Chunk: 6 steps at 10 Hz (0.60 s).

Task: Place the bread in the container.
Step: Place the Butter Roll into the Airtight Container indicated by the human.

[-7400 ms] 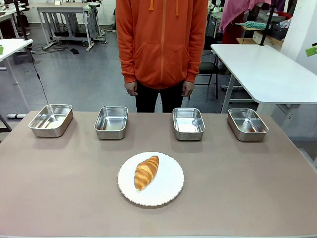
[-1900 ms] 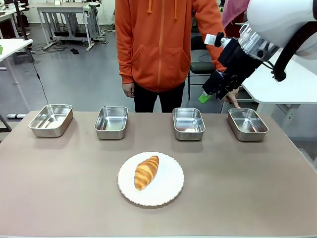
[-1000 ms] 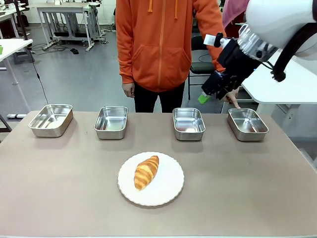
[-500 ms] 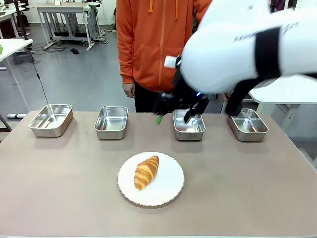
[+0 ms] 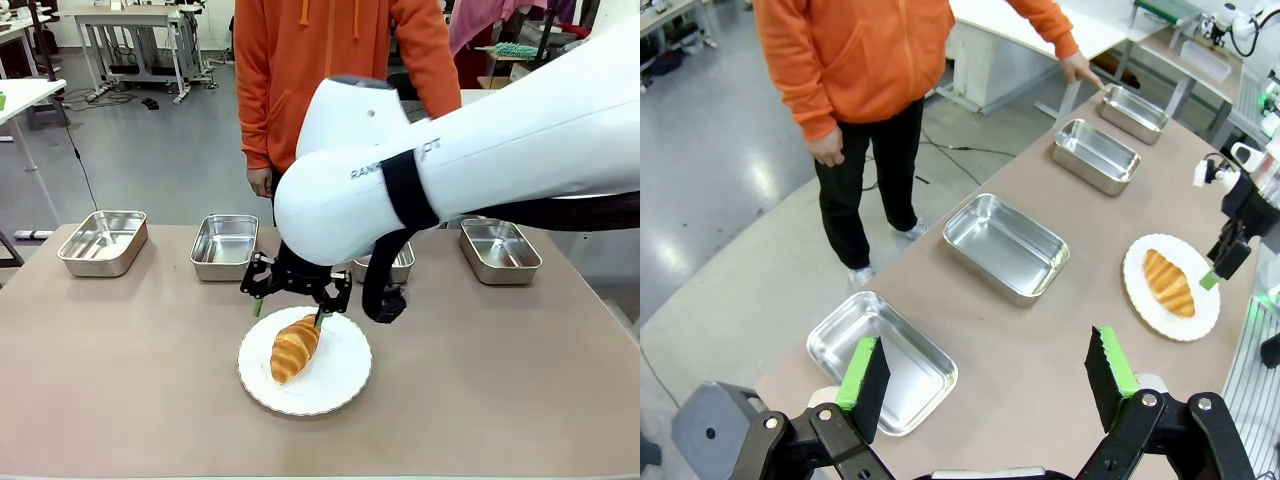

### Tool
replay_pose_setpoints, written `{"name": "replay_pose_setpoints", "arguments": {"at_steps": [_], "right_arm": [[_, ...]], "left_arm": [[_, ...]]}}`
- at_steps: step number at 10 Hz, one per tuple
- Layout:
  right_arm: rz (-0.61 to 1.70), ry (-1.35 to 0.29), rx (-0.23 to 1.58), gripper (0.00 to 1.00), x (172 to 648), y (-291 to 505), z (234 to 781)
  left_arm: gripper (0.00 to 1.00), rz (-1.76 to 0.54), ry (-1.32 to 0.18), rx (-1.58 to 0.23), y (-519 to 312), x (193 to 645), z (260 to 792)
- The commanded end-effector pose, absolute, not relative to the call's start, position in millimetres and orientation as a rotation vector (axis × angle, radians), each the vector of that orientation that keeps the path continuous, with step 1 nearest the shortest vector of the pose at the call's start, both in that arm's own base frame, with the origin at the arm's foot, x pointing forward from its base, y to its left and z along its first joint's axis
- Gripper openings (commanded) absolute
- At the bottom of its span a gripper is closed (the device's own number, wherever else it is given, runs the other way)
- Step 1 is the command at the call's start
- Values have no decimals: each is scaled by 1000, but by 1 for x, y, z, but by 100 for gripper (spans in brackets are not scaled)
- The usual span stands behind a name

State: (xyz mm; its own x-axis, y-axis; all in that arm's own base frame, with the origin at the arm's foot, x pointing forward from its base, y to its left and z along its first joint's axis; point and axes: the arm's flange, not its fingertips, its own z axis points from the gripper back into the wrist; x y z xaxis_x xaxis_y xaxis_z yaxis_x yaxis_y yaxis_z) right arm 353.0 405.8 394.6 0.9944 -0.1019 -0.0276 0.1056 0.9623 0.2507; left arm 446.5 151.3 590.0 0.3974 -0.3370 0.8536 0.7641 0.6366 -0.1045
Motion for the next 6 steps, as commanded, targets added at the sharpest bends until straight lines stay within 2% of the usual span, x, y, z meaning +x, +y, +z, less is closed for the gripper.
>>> {"name": "replay_pose_setpoints", "arguments": {"at_steps": [1,4,6], "right_arm": [[-85,0,239,100,344,400,404],[-104,17,254,100,354,405,395],[-251,10,221,100,369,408,375]], "left_arm": [[100,-749,-936,-547,151,445,590],[100,-749,-936,-547,151,445,590],[100,-749,-936,-547,151,445,590]]}}
